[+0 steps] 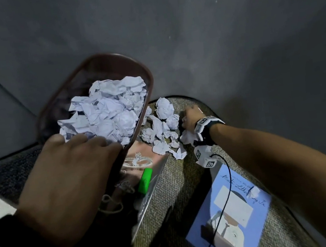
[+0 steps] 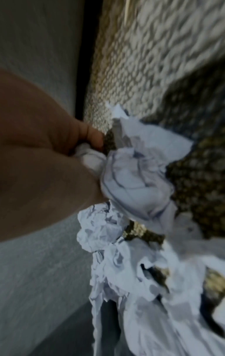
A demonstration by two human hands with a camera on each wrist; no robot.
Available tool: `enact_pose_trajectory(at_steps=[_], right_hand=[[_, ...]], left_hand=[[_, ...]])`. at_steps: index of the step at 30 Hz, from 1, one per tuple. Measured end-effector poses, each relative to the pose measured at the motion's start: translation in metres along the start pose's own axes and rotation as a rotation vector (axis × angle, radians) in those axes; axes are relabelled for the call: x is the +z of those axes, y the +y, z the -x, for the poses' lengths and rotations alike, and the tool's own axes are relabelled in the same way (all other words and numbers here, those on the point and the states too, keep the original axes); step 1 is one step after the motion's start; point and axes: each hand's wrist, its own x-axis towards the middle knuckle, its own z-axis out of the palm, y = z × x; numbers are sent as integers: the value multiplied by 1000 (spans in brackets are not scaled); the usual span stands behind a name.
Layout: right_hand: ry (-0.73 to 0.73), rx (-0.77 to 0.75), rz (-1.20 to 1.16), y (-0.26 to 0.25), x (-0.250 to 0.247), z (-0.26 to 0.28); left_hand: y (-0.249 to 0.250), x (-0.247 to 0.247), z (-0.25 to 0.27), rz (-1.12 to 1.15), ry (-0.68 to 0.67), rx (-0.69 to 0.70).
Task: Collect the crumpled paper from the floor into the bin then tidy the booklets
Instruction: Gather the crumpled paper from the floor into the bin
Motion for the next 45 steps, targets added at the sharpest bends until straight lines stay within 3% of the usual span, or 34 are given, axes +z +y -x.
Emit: enact_pose_trajectory(at_steps=[5, 8, 10, 15, 17, 19, 21, 28, 31, 34, 40, 45], right_hand=[[118, -69, -209, 26, -19, 36], [-101, -96, -289, 43, -16, 58], [-126, -118, -299, 48, -14, 65], [-36, 95, -599, 51, -19, 47], [-88, 92, -426, 51, -11, 43], [-125, -35, -30, 48, 0, 48], [-137, -138, 171, 43, 9, 52], [-74, -200, 248, 41, 8, 71], [-7, -279, 186, 44, 6, 91], [69, -368, 258, 51, 9, 111], [-71, -378, 488, 67, 37, 121], [-60, -312, 320, 55, 32, 106]], left_hand=[[3, -12, 4, 4, 16, 44], [3, -12, 6, -9, -27, 45], [1, -11, 6, -22, -54, 25], [4, -14, 0, -16, -47, 16], [7, -15, 0, 0, -56, -3], [11, -15, 0, 36, -76, -25], [13, -16, -2, 45, -113, -22], [21, -20, 3, -66, -215, 30], [25, -16, 8, -104, -137, 67], [23, -18, 12, -25, -157, 36], [19, -7, 12, 18, -55, 61], [18, 1, 11, 22, -25, 52]])
